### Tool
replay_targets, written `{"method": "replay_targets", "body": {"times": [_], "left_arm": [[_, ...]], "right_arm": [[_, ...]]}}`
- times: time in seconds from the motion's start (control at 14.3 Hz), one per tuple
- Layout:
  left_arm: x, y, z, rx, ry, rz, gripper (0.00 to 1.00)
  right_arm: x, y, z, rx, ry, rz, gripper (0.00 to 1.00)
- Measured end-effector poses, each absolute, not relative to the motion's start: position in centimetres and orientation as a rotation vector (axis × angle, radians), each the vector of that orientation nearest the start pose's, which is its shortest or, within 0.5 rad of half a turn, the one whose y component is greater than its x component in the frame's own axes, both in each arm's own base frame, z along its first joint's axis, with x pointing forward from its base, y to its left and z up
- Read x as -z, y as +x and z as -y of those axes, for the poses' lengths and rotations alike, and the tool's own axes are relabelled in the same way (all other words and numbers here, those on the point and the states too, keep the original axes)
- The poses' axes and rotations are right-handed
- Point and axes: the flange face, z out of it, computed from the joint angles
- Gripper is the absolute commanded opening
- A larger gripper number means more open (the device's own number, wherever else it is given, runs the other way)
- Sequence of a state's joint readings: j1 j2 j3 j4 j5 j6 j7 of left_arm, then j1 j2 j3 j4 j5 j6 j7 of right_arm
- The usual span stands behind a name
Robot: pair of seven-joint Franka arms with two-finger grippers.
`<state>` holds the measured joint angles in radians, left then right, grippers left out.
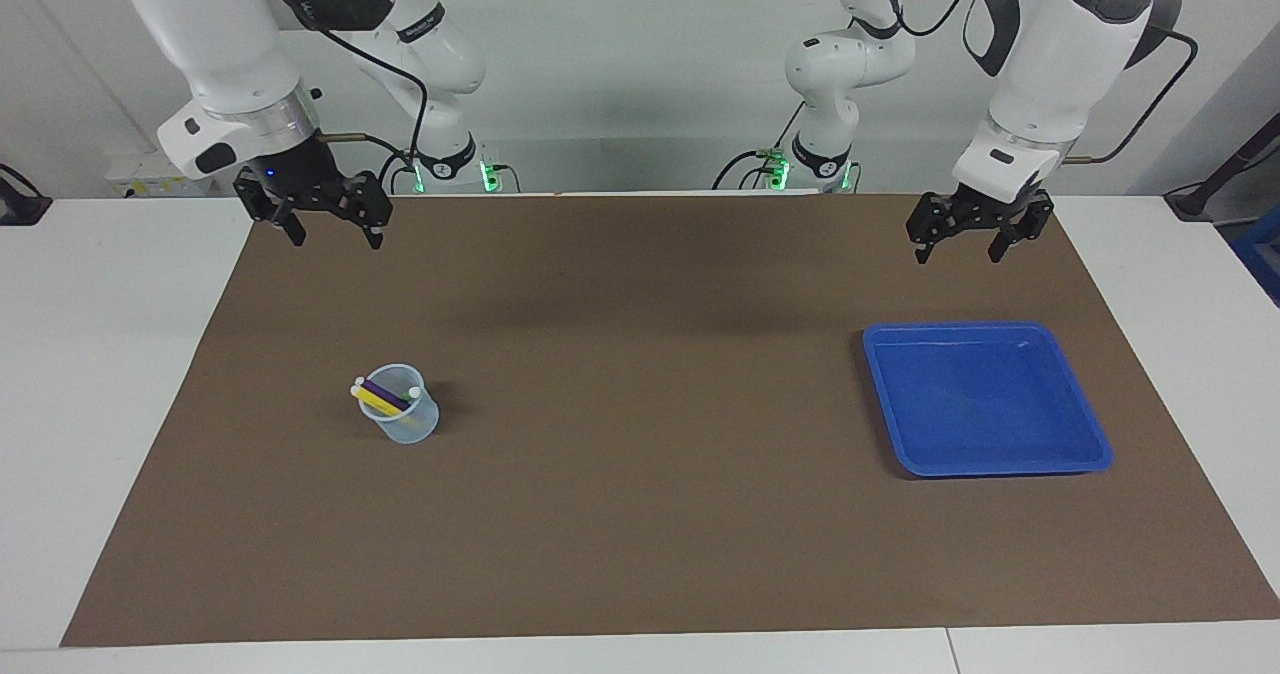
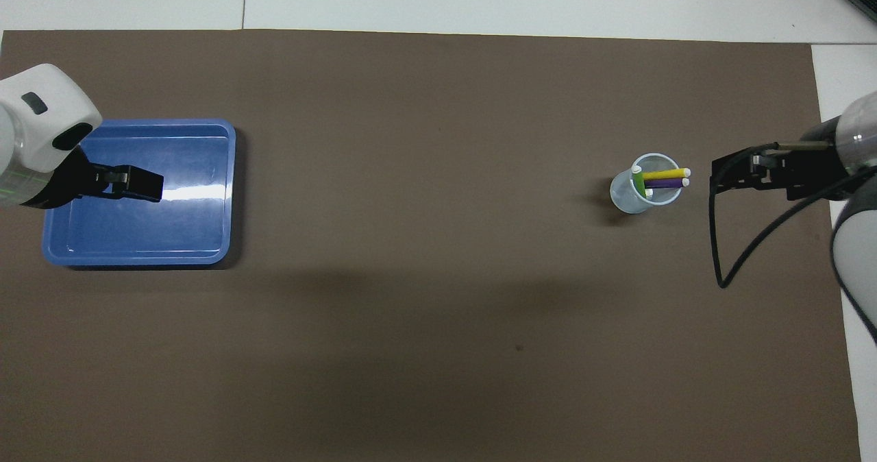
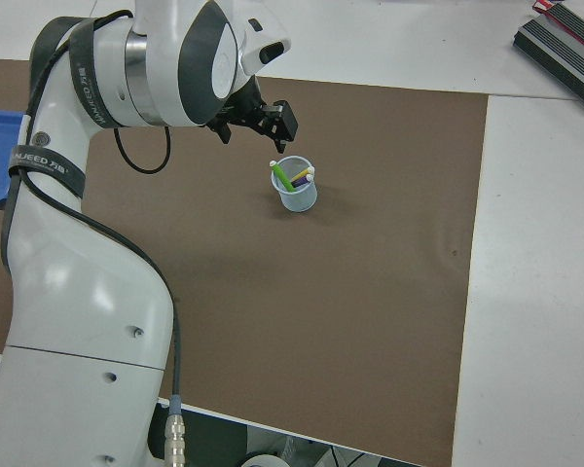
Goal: Right arm passes pens to left for tray arrangement
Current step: 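Reach the right gripper down into the cup and grasp the green pen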
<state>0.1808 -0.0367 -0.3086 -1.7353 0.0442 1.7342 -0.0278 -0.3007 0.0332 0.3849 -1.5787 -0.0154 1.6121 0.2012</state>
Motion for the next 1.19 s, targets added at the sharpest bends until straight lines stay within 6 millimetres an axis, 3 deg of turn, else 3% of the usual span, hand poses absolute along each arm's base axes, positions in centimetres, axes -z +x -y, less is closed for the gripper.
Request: {"method": "replay_targets", "body": {"times": [0.49, 0.77, 1.19], "left_arm": [[-58.3, 54.9, 7.0, 0.067, -3.083, -0.169, 1.0], [-58.3, 54.9, 7.0, 0.069, -3.082, -0.17, 1.0], [-58.4, 54.9, 7.0, 0.077, -3.082, -0.174, 1.0]], "right_arm": [[-58.2, 60.4, -7.0, 0.22, -3.087, -0.07, 0.91], [-56.2, 61.2, -6.9, 0.295, -3.082, 0.177, 0.88], [-53.9, 61.0, -6.7, 0.262, -3.052, 0.633, 0.87]]}}
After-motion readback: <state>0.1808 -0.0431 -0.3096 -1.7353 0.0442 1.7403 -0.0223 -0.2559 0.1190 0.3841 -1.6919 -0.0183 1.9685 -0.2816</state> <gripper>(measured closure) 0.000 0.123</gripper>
